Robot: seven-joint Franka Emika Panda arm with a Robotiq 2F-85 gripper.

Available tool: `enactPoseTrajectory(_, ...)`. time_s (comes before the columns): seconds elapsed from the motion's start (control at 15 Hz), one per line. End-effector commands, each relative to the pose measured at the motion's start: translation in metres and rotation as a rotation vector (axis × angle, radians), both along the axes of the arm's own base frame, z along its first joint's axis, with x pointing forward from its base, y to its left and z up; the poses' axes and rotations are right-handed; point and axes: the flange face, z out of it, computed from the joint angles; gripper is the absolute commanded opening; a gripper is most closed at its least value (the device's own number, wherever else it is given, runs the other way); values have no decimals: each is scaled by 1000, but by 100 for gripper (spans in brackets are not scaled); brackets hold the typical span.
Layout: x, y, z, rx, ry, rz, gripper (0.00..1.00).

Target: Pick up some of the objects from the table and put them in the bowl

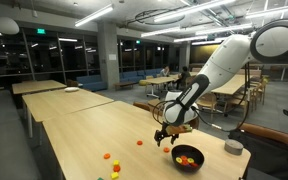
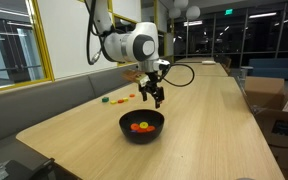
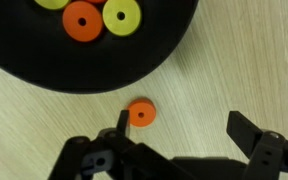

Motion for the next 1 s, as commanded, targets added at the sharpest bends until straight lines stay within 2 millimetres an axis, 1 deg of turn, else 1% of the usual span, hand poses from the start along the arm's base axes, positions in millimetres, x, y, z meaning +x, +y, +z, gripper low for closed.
enactPoseTrajectory(0.0,13,-18,-2,14,29,90,100)
enactPoseTrajectory(0.2,15,-37,-7,-6,57,118,100)
enactPoseTrajectory(0.4,19,-48,-14,-12,80,123,100)
enactPoseTrajectory(0.73,26,-51,-32,-15,76,72,100)
enactPoseTrajectory(0.93,30,-50,-40,-10,79,58,100)
